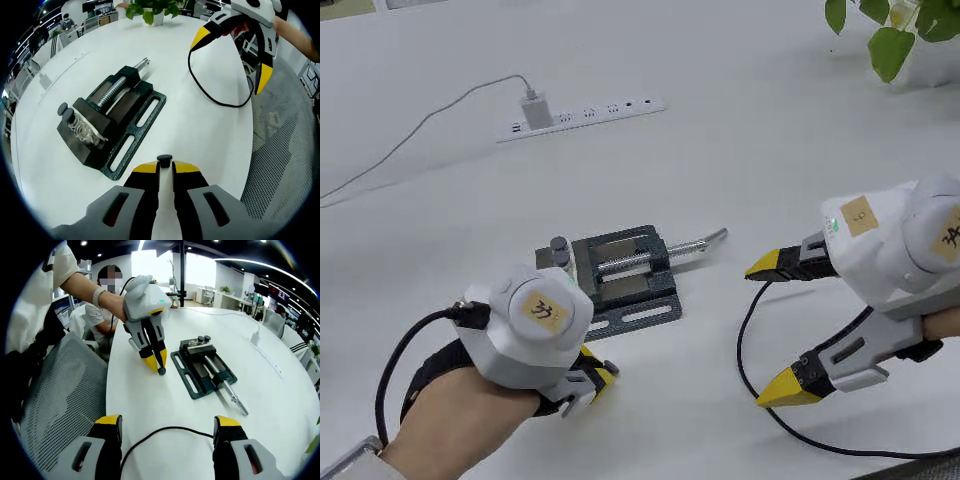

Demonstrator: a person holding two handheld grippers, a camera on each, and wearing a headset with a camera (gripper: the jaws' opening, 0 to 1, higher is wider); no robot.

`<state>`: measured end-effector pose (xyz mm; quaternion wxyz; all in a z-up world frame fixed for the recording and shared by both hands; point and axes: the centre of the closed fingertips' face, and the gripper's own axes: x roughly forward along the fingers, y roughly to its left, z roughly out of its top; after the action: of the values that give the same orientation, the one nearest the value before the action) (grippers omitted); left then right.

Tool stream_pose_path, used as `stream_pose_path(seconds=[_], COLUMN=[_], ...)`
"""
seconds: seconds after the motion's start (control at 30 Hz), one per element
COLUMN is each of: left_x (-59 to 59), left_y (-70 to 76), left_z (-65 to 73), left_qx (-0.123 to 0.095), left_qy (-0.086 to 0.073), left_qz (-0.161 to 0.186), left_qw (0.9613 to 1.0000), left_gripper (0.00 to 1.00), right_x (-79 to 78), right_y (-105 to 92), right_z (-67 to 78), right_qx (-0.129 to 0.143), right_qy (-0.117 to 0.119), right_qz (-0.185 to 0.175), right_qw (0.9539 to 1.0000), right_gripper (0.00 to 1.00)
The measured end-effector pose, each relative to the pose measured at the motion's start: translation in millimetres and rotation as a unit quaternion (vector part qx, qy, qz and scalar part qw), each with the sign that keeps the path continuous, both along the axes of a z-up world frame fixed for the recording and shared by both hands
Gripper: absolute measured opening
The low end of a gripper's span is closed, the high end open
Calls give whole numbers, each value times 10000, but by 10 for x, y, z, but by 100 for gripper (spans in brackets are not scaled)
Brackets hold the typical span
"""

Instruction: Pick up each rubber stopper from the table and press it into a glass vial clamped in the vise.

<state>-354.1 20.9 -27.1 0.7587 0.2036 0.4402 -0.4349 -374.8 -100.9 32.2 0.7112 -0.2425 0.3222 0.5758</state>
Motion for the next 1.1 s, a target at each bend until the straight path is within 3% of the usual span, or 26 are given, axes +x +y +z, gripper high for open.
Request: stream_pose_path(seconds=[0.2, 0.23, 0.27, 0.57, 1.1], left_x=[-15, 5, -18, -28, 16], left_y=[31, 21, 43, 6, -2], left_z=[-43, -30, -37, -26, -51], left_qx=[56, 27, 73, 30, 111], left_qy=[76, -56, 18, 11, -15], left_qz=[30, -46, 26, 17, -50], left_qw=[10000, 10000, 10000, 10000, 9999], left_gripper=[5, 5, 5, 10, 4], right_x=[-4, -6, -6, -44, -89], right_y=[5, 10, 11, -10, 6], right_z=[-4, -1, 1, -36, -53], right_qx=[12, 23, 27, -46, -55], right_qy=[17, 16, 15, 59, 88], right_qz=[-15, -18, -23, 17, 36], right_qw=[10000, 10000, 10000, 10000, 9999], right_gripper=[72, 72, 72, 71, 70])
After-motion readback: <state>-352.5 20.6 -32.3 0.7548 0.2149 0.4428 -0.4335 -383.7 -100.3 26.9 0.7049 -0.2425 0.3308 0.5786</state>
